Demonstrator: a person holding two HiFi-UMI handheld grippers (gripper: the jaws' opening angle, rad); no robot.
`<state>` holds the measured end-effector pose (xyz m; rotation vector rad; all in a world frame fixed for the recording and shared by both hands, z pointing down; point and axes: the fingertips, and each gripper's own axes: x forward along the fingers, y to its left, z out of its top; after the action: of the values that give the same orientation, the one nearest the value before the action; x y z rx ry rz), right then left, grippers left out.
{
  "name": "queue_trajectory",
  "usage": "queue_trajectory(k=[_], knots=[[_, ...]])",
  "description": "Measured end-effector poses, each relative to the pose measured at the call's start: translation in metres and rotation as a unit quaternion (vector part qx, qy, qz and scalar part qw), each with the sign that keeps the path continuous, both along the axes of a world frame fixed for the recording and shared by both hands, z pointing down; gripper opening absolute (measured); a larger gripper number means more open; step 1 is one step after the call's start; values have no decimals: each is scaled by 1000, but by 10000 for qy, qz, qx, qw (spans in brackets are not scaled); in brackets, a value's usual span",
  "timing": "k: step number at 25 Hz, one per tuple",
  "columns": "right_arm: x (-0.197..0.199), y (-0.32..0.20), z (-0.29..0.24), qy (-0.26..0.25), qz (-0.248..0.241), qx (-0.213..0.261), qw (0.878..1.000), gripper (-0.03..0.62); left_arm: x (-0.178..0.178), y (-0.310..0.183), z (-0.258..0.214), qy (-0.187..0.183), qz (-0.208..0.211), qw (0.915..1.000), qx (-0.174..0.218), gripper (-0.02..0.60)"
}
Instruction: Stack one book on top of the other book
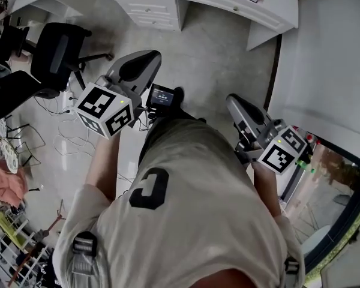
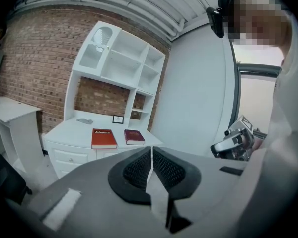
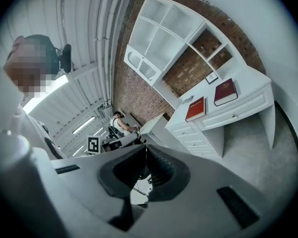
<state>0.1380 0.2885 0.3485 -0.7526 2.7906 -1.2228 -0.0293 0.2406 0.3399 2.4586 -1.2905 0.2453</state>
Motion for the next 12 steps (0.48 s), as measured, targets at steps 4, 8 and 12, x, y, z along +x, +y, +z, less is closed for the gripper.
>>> queue_trajectory(k=[4, 8, 12], knots=[[-24, -3, -9, 153, -189, 166, 9996, 5, -15, -1, -8, -13, 49, 9999, 110, 14], [-80, -29, -18, 349, -515, 271, 9977, 5, -74, -19, -13, 70, -192, 9997, 149, 14], [-133, -62, -15, 347, -703, 209, 9967, 5, -135, -43, -8, 135, -451, 9988, 114, 14]])
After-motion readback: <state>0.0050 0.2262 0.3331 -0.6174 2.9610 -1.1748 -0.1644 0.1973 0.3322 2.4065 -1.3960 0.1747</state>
